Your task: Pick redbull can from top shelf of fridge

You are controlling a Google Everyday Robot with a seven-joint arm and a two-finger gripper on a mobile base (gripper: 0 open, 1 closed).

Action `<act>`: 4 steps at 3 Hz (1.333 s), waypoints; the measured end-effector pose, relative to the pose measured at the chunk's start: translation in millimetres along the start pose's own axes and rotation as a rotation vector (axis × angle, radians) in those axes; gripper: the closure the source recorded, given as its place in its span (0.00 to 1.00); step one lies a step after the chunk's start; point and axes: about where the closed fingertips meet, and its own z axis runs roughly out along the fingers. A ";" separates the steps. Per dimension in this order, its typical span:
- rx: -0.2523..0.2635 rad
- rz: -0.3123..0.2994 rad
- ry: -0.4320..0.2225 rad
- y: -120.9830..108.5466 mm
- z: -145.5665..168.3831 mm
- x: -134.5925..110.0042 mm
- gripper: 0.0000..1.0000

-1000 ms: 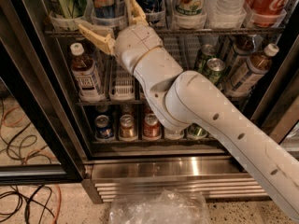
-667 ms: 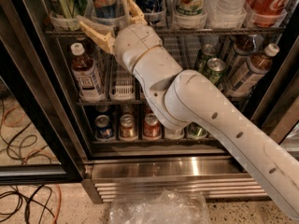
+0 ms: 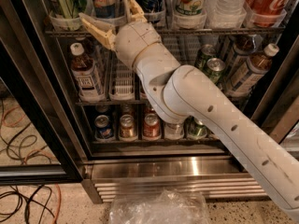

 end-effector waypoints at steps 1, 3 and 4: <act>0.012 -0.020 -0.009 -10.3 7.5 -0.5 0.30; 0.031 -0.056 -0.031 -28.0 19.9 -7.5 0.29; 0.031 -0.056 -0.031 -28.1 20.0 -7.6 0.47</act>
Offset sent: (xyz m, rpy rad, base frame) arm 0.0316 -0.0204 0.0301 -0.0081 -0.0781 -0.0625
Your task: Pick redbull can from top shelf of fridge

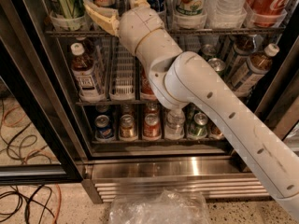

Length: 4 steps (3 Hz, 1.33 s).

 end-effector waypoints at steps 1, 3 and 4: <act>0.000 0.000 0.000 0.0 0.0 0.0 0.70; 0.000 0.000 0.000 0.0 0.0 0.0 1.00; 0.000 0.000 0.000 0.1 0.1 -0.1 1.00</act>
Offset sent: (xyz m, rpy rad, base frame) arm 0.0000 0.0000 0.0000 0.0000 0.0000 0.0000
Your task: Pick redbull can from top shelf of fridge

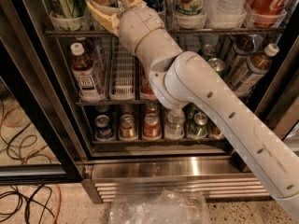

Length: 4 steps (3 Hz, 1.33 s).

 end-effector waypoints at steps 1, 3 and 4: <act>0.000 0.008 -0.041 -1.1 7.2 -9.7 1.00; 0.050 0.008 -0.132 -14.8 20.4 -36.7 1.00; 0.053 0.014 -0.140 -16.4 13.7 -48.2 1.00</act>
Offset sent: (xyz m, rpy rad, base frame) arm 0.0022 -0.0020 0.0556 0.1259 -0.1302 0.0117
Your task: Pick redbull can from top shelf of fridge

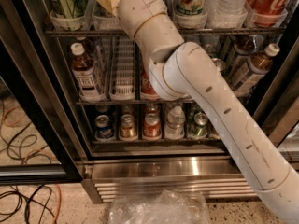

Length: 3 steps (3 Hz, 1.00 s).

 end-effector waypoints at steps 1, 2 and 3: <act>-0.017 -0.001 0.089 6.0 -29.1 1.2 1.00; -0.034 -0.003 0.161 2.5 -49.0 4.1 1.00; -0.034 -0.003 0.161 2.4 -48.8 0.9 1.00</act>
Offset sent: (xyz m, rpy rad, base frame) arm -0.0711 -0.0357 -0.0816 -0.2803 0.2986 0.0633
